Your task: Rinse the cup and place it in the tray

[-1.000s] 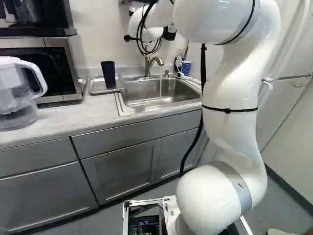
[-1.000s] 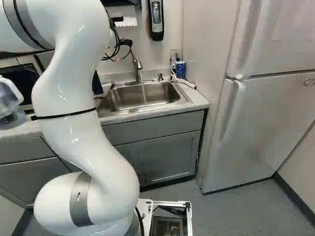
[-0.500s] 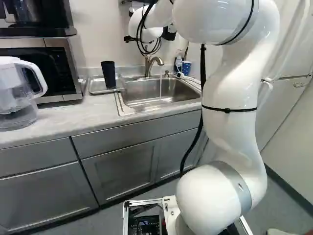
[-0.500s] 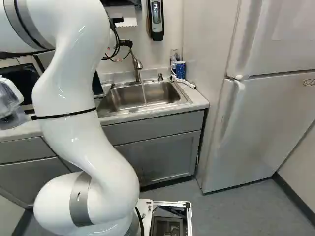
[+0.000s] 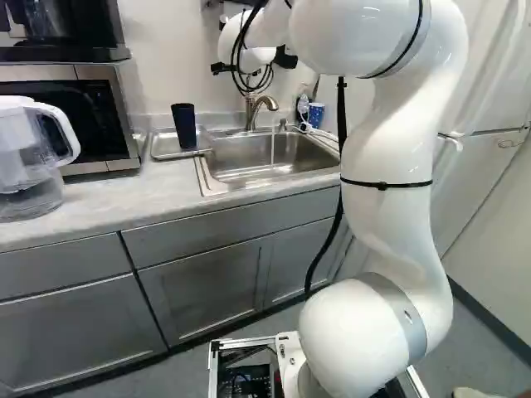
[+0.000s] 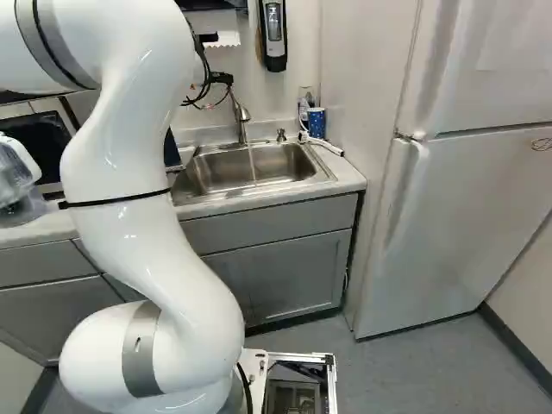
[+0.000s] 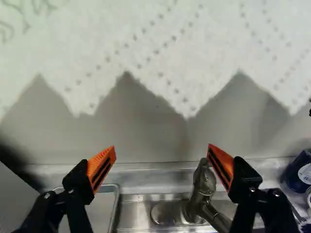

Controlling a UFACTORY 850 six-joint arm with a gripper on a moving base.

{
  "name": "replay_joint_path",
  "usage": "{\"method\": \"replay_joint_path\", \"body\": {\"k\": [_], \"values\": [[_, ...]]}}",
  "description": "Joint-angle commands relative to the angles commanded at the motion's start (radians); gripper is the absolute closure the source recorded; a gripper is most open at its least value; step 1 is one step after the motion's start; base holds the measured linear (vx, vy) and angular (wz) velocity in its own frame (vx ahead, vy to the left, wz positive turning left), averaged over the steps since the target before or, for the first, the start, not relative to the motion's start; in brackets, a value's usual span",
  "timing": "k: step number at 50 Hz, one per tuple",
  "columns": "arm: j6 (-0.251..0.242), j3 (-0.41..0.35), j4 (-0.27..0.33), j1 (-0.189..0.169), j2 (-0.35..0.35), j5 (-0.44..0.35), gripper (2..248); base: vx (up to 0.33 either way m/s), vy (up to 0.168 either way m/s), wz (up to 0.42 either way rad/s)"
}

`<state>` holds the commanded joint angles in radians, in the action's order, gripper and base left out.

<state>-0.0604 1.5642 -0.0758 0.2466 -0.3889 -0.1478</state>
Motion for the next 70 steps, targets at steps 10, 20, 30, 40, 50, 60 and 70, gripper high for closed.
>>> {"method": "replay_joint_path", "body": {"k": [10,20,30,40,50,60,70], "values": [[0.000,0.000,-0.006,0.000,0.000,0.016,3,0.000,0.000,0.000],[0.000,0.000,-0.013,0.000,0.000,0.036,3,0.000,0.000,0.000],[0.000,0.000,-0.016,0.000,0.000,0.046,3,0.000,0.000,0.000],[0.000,-0.001,-0.016,0.000,0.001,0.046,3,0.000,0.000,0.000],[0.000,-0.010,-0.016,-0.002,0.009,0.046,3,0.000,0.000,0.000],[0.000,-0.033,-0.016,-0.006,0.028,0.046,3,0.000,0.000,0.000],[0.000,-0.061,-0.016,-0.010,0.052,0.047,3,0.000,0.000,0.000]]}}
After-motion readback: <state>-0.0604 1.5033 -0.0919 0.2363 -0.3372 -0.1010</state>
